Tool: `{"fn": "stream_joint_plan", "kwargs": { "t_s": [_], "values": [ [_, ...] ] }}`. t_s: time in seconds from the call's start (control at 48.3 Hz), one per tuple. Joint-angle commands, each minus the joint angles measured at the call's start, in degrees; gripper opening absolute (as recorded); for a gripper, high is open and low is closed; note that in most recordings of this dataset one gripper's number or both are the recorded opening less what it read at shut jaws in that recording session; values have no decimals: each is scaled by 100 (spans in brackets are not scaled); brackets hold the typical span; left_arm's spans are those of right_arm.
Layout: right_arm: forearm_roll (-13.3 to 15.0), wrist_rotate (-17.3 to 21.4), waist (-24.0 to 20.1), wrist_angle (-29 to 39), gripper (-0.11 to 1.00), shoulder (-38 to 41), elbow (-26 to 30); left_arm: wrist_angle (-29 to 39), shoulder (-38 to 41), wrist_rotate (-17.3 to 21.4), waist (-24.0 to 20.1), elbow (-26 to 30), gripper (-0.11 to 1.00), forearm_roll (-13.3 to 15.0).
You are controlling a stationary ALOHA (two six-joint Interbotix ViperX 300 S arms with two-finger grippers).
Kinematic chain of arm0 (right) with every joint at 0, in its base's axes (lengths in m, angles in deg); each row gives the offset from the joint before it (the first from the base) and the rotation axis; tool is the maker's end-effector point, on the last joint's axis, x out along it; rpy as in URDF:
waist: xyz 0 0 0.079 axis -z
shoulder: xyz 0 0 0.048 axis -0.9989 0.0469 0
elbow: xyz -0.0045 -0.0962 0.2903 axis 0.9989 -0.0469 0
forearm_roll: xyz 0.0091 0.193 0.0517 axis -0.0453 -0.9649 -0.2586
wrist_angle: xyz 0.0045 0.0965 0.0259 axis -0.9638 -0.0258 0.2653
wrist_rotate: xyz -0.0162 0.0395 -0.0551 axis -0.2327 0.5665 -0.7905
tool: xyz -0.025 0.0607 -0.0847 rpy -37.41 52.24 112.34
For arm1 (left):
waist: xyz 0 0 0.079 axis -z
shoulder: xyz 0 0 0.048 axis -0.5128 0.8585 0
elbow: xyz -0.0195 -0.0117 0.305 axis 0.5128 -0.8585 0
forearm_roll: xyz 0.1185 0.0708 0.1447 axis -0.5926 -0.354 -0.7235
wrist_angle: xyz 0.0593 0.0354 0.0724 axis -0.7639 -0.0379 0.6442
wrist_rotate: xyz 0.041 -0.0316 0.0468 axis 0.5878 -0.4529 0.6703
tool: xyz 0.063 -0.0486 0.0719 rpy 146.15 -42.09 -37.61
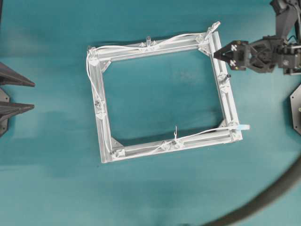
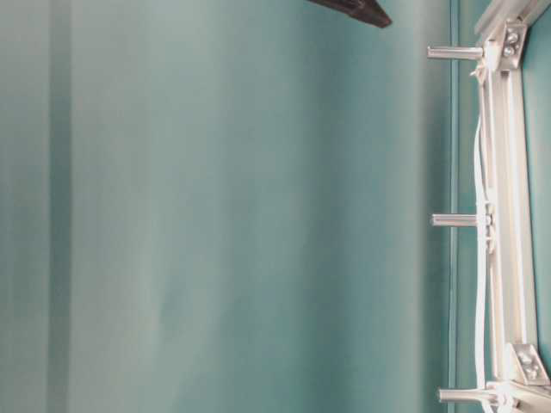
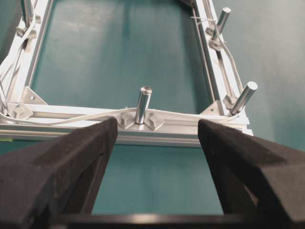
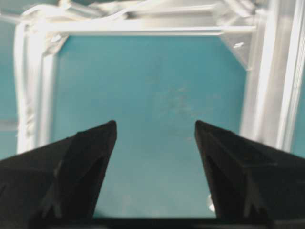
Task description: Move the cable alternately left and right between 8 pins so it hooks onto each one.
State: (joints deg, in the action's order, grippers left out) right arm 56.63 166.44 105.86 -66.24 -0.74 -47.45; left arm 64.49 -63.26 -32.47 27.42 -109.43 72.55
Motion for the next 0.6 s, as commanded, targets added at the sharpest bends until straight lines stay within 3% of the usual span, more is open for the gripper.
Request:
{"fn": "stream_joint_plan", "kwargs": {
  "t_s": [0.0,0.249,0.394,0.58],
  "values": [
    [123,-70,-9,-378,72,-167,-35,-26,44,-53,18,62,78,-18],
    [809,-633,-18,-870,72,-352,-123,-26,53,-53,18,62,78,-18],
    [1397,-1151,-26,-984,72,-527,-132,-26,53,-53,18,62,78,-18],
    [1828,-1890,-26,-1318,72,-853,-281,-26,53,-53,18,62,78,-18]
  ]
}}
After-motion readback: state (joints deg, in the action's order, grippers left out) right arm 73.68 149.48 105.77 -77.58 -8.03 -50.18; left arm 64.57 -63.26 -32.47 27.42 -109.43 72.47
